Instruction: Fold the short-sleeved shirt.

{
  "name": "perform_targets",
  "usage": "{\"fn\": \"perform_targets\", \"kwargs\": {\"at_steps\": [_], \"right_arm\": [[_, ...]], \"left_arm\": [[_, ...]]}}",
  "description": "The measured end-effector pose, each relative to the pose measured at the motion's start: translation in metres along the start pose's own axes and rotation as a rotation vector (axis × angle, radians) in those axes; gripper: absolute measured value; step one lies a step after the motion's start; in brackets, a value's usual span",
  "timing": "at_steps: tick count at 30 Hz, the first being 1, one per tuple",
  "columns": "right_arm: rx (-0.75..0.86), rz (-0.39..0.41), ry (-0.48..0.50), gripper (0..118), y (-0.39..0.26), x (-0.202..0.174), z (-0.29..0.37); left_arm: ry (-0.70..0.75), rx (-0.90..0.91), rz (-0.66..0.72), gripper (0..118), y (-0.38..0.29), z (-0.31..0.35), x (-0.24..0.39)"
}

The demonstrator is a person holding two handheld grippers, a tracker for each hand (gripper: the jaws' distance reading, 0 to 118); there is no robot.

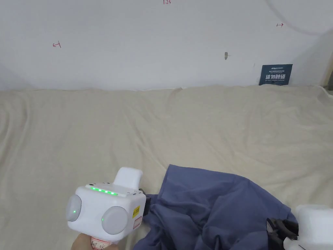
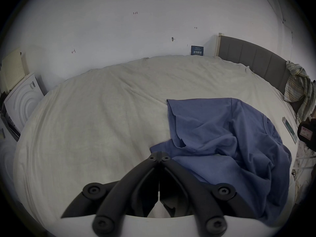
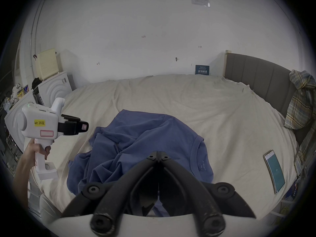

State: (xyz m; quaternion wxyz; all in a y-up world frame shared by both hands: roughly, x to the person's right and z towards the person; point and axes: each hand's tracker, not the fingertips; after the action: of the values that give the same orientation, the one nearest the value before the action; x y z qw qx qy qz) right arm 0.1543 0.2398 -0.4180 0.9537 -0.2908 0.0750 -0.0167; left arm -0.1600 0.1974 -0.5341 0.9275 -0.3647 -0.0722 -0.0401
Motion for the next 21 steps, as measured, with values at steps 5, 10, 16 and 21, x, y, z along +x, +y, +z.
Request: {"fn": "perform_targets", "kwargs": {"at_steps": [5,10,16,21], "right_arm": [[-0.005,-0.001,0.005,0,0.000,0.001,-0.004],[-0.016,0.005,-0.002,0,0.000,0.002,-0.009],[-0.035,0.003,-0.006,0,-0.002,0.003,-0.017],[-0.045,0.015,-0.001,0,-0.002,0.001,-0.018]], "left_arm": [[0.011,-0.057,-0.046,99,0.002,-0.020,0.002],[0.043,-0.091,-0.080,100,-0.003,-0.043,0.003],[0.016,-0.117,-0.098,94,-0.005,-0.055,0.009],[-0.015,-0.094,-0.030,36,-0.007,-0.050,0.010]]}}
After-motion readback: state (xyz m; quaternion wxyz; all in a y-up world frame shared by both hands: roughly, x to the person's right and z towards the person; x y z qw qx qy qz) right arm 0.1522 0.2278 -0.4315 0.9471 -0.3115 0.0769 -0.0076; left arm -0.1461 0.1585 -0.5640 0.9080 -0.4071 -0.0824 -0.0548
